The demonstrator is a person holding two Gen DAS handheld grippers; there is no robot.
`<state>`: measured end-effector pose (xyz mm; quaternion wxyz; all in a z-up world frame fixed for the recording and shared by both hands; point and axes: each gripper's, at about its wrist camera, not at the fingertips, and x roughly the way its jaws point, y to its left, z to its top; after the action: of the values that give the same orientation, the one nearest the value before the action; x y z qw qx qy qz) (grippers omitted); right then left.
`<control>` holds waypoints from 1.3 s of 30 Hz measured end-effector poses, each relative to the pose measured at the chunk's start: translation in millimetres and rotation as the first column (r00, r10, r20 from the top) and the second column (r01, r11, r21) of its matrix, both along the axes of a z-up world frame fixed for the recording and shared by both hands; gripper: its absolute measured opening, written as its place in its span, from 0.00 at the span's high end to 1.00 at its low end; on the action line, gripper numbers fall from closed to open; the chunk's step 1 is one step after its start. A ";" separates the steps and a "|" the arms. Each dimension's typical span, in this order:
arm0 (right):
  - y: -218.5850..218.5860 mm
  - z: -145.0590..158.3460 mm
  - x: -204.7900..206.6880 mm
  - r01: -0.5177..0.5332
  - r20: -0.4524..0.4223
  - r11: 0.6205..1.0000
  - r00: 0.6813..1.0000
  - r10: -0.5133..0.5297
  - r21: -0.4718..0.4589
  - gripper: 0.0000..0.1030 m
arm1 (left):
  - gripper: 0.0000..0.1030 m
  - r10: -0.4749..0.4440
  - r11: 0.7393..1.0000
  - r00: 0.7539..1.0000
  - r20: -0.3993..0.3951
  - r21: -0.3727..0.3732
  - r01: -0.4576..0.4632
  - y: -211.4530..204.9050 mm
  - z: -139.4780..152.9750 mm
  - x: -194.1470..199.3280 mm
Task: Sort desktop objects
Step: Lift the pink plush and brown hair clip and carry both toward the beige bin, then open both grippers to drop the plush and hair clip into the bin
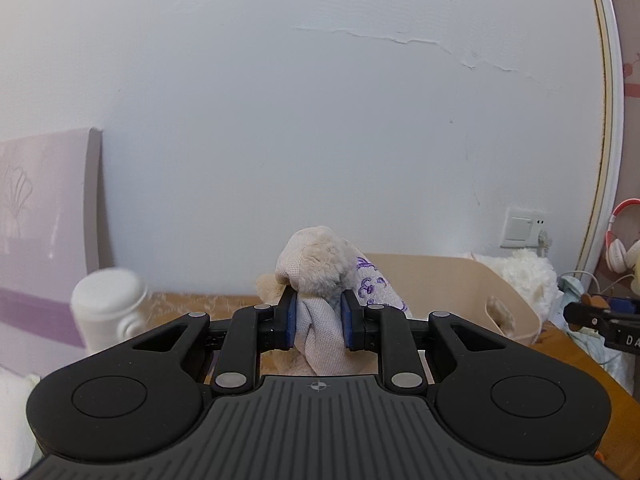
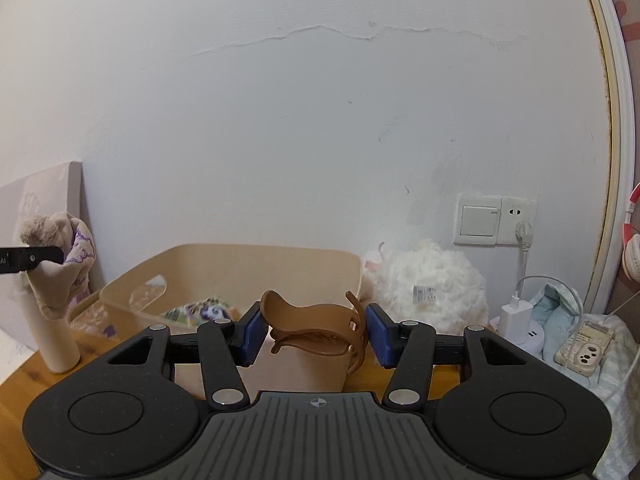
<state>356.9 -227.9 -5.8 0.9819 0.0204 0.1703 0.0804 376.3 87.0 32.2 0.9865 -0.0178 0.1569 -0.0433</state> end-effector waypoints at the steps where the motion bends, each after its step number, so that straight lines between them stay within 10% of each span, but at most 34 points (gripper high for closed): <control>1: 0.3 2.7 5.0 0.003 0.005 1.000 1.000 -0.003 -0.001 0.51 | 0.79 0.000 1.000 1.000 0.004 0.007 0.000 -3.9 0.3 4.8; 9: 20.6 14.8 50.3 0.002 0.042 0.997 0.999 0.001 -0.073 0.51 | 0.79 0.004 0.999 1.000 -0.005 0.050 -0.004 -31.8 3.9 56.1; 26: 59.7 -30.7 124.5 -0.094 -0.163 0.976 0.985 0.062 -0.197 0.51 | 0.77 -0.010 0.988 0.966 -0.259 0.145 0.049 -74.9 -45.0 137.5; 33: 58.5 -32.7 125.8 -0.082 -0.169 0.979 0.984 0.051 -0.184 0.28 | 0.34 -0.007 0.991 0.964 -0.267 0.127 0.043 -63.7 -43.5 126.8; 39: 54.6 -26.6 108.4 -0.065 -0.117 0.977 0.992 0.042 -0.201 0.09 | 0.26 -0.017 0.992 0.976 -0.216 0.117 0.043 -57.8 -37.3 109.4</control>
<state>465.3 -173.3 -32.4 0.9651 -0.0810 0.2329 0.0878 485.6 29.2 -5.1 0.9622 0.0398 0.2652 -0.0466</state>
